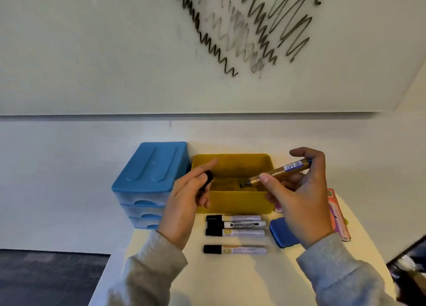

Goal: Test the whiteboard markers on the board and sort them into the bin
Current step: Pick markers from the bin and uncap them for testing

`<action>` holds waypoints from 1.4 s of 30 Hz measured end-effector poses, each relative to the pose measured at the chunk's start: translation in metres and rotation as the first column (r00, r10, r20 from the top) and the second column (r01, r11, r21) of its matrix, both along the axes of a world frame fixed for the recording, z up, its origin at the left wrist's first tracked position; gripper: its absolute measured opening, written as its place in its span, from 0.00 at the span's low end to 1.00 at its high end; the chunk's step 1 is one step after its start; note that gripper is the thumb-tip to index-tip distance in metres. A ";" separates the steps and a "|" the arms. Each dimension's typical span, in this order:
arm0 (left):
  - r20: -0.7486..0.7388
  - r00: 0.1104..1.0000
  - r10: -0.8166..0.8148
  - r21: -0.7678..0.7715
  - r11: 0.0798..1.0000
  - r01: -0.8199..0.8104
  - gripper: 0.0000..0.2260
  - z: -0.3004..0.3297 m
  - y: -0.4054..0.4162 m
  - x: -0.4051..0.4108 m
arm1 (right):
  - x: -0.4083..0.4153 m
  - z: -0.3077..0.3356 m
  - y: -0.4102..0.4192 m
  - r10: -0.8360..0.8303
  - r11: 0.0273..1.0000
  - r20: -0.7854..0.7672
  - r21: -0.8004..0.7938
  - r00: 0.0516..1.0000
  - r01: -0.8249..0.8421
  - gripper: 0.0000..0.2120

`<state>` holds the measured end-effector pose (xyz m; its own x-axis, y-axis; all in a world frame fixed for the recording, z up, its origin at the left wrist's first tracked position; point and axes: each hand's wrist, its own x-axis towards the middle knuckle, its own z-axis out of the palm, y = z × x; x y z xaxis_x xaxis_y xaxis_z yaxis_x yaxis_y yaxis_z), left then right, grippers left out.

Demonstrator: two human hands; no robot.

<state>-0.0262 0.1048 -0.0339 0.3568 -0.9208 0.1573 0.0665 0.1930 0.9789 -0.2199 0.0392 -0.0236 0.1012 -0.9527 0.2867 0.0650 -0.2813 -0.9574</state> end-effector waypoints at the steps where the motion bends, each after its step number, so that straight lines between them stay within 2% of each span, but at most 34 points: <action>1: -0.044 0.999 -0.015 0.041 0.999 0.017 0.16 -0.006 0.006 -0.004 | -0.001 -0.007 0.006 -0.014 0.999 0.034 0.035 0.999 0.012 0.28; 6: -0.324 0.945 -0.044 0.126 0.988 0.089 0.06 -0.018 0.020 -0.016 | -0.005 -0.022 0.016 -0.075 0.990 0.174 0.132 0.982 0.052 0.21; 12: -0.427 0.898 -0.106 0.130 0.976 0.177 0.02 -0.021 0.028 -0.027 | -0.004 -0.021 0.019 -0.033 0.983 0.298 0.181 0.954 -0.023 0.20; 16: -0.461 0.879 -0.121 0.106 0.976 0.189 0.02 -0.018 0.025 -0.033 | -0.005 -0.020 0.022 0.008 0.983 0.318 0.169 0.948 -0.066 0.21; 24: -0.411 0.904 -0.116 0.109 0.979 0.175 0.07 -0.016 0.021 -0.036 | -0.004 -0.020 0.026 0.014 0.984 0.268 0.168 0.963 -0.061 0.21; 30: -0.309 0.944 -0.113 0.120 0.980 0.156 0.08 -0.014 0.021 -0.035 | -0.002 -0.018 0.030 0.037 0.979 0.221 0.188 0.975 -0.079 0.18; 34: -0.179 0.982 -0.056 0.136 0.987 0.081 0.10 -0.010 0.022 -0.036 | -0.005 -0.016 0.029 0.110 0.972 0.170 0.186 0.979 -0.142 0.13; 38: -0.004 1.000 0.019 0.132 0.991 -0.019 0.14 -0.007 0.024 -0.042 | -0.009 -0.011 0.031 0.261 0.956 -0.023 0.142 0.965 -0.255 0.09; 40: 0.001 0.998 0.061 0.103 0.993 -0.061 0.14 -0.005 0.023 -0.045 | -0.009 -0.010 0.033 0.306 0.947 -0.088 0.128 0.948 -0.293 0.08; 42: 0.006 0.994 0.106 0.069 0.992 -0.106 0.14 -0.005 0.022 -0.045 | -0.008 -0.012 0.034 0.342 0.935 -0.086 0.127 0.936 -0.330 0.07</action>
